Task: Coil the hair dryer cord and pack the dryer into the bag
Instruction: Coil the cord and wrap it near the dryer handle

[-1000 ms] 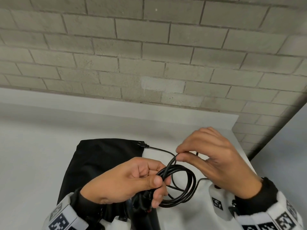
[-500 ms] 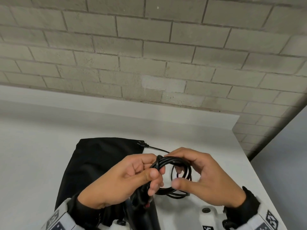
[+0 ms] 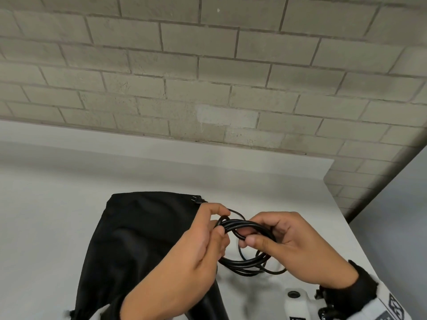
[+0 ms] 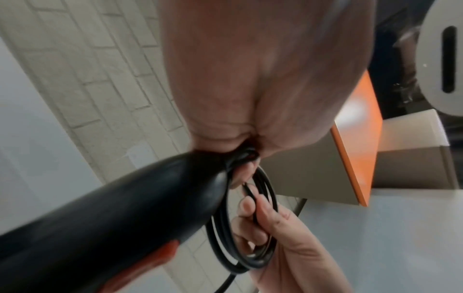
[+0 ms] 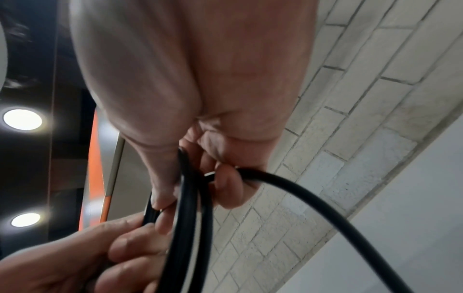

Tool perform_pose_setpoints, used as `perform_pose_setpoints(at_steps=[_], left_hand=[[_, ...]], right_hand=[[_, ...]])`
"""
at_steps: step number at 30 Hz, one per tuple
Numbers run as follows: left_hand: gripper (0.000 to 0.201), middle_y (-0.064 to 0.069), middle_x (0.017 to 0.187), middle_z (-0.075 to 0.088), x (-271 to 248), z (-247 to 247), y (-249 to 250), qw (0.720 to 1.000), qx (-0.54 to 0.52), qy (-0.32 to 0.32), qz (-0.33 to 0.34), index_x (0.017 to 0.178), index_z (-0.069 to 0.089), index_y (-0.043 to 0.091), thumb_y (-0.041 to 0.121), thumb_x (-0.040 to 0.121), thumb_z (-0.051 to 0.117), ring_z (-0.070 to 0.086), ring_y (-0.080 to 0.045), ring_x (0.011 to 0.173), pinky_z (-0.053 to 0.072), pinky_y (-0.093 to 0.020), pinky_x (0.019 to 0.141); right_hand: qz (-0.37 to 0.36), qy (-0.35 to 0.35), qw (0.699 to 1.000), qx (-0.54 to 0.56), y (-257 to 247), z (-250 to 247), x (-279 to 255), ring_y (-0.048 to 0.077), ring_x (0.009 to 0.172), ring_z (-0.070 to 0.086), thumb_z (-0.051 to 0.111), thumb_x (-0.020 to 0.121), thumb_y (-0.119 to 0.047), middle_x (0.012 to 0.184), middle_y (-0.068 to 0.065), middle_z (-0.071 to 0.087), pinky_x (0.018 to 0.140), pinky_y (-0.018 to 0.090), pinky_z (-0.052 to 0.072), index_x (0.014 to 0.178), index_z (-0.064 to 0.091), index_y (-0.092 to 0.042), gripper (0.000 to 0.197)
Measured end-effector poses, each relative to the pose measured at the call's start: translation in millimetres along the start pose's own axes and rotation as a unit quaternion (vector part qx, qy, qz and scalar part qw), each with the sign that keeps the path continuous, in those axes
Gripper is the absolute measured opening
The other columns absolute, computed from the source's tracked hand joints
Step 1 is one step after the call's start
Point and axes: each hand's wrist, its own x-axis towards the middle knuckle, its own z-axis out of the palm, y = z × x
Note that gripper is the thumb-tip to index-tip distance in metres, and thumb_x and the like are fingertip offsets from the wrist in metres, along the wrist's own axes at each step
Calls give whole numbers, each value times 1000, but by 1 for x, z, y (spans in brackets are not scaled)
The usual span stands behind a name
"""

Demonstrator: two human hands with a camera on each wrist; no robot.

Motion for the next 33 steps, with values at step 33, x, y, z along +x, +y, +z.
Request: perform_pose_setpoints(at_steps=[33], left_hand=[[18, 19, 65, 60, 12, 18, 5, 986, 97, 131, -29, 104, 49, 34, 45, 93, 39, 52, -3, 52, 41, -16, 53]], right_hand=[[-93, 334, 883, -317, 25, 66, -18, 9, 78, 50, 51, 87, -41, 86, -14, 46, 56, 17, 44, 88, 66, -34, 16]])
